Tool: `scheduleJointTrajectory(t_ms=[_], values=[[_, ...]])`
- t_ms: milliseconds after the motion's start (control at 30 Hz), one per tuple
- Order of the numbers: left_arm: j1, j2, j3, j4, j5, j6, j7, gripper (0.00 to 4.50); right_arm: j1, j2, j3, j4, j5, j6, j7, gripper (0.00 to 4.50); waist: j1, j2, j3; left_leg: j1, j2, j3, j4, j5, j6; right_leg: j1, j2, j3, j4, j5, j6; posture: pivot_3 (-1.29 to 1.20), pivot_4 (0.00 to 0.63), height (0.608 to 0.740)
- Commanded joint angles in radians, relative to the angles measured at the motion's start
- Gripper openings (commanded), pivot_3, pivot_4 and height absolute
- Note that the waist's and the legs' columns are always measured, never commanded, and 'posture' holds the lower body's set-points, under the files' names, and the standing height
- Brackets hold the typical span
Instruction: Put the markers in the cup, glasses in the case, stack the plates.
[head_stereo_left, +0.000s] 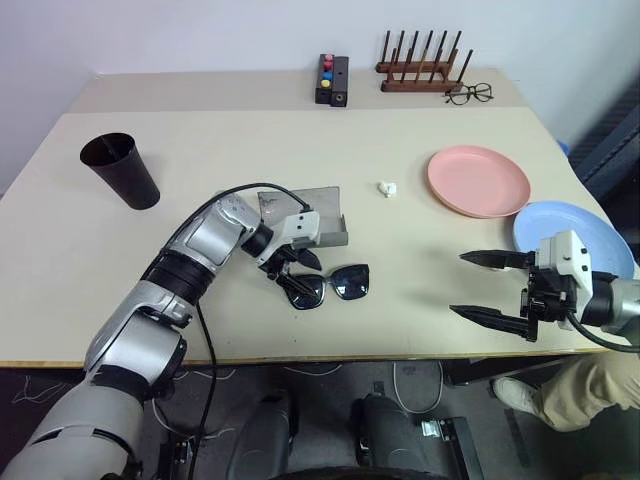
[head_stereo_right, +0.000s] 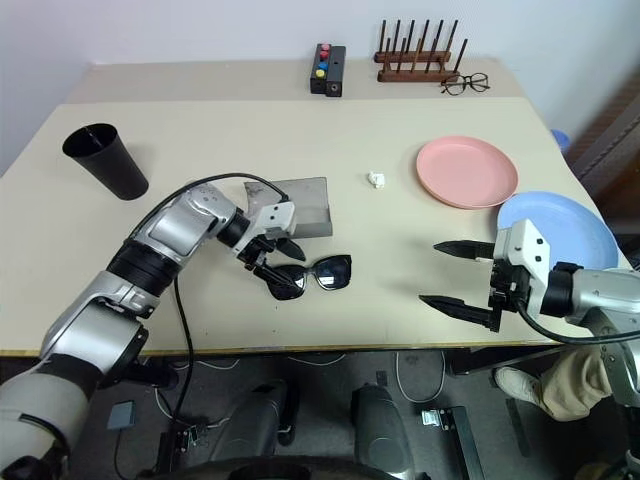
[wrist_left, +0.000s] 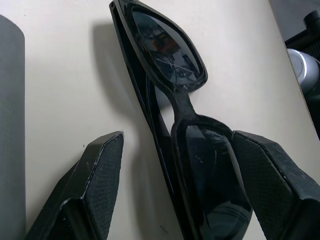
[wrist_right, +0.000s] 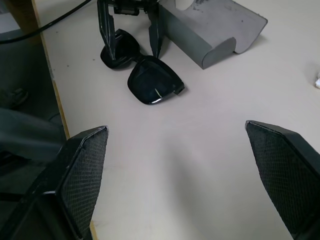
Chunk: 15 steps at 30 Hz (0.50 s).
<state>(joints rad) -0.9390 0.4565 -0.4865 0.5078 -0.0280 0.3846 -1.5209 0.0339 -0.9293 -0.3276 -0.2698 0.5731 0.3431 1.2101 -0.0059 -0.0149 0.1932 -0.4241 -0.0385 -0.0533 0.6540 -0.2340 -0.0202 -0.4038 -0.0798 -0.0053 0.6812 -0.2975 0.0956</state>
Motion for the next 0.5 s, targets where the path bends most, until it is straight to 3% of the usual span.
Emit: scheduleJointTrajectory(t_ms=[33,367,467,500], values=[[-0.037,-0.022,0.005,0.030,0.016,-0.029,-0.001,3.50,0.007,0.005,-0.042,-0.042,0.023,-0.004,-0.014,4.50,0.001,0.000,0.000,0.000,0.000,0.000,0.000,0.000,0.000,0.000,0.000,0.000,0.000,0.000,0.000,0.00,0.150,0.740],[-0.045,-0.052,-0.002,0.046,0.031,-0.051,-0.032,3.50,0.031,0.011,-0.052,-0.046,0.022,-0.018,-0.026,4.50,0.000,0.000,0.000,0.000,0.000,0.000,0.000,0.000,0.000,0.000,0.000,0.000,0.000,0.000,0.000,0.00,0.150,0.740],[-0.038,-0.049,-0.003,0.040,0.037,-0.054,-0.040,2.69,0.031,0.013,-0.049,-0.045,0.022,-0.019,-0.029,4.50,-0.003,0.000,0.000,0.000,0.000,0.000,0.000,0.000,0.000,0.000,0.000,0.000,0.000,0.000,0.000,0.00,0.150,0.740],[-0.035,-0.047,-0.004,0.037,0.039,-0.055,-0.041,2.24,0.031,0.013,-0.048,-0.045,0.021,-0.020,-0.030,4.50,-0.003,0.000,0.000,0.000,0.000,0.000,0.000,0.000,0.000,0.000,0.000,0.000,0.000,0.000,0.000,0.00,0.150,0.740]])
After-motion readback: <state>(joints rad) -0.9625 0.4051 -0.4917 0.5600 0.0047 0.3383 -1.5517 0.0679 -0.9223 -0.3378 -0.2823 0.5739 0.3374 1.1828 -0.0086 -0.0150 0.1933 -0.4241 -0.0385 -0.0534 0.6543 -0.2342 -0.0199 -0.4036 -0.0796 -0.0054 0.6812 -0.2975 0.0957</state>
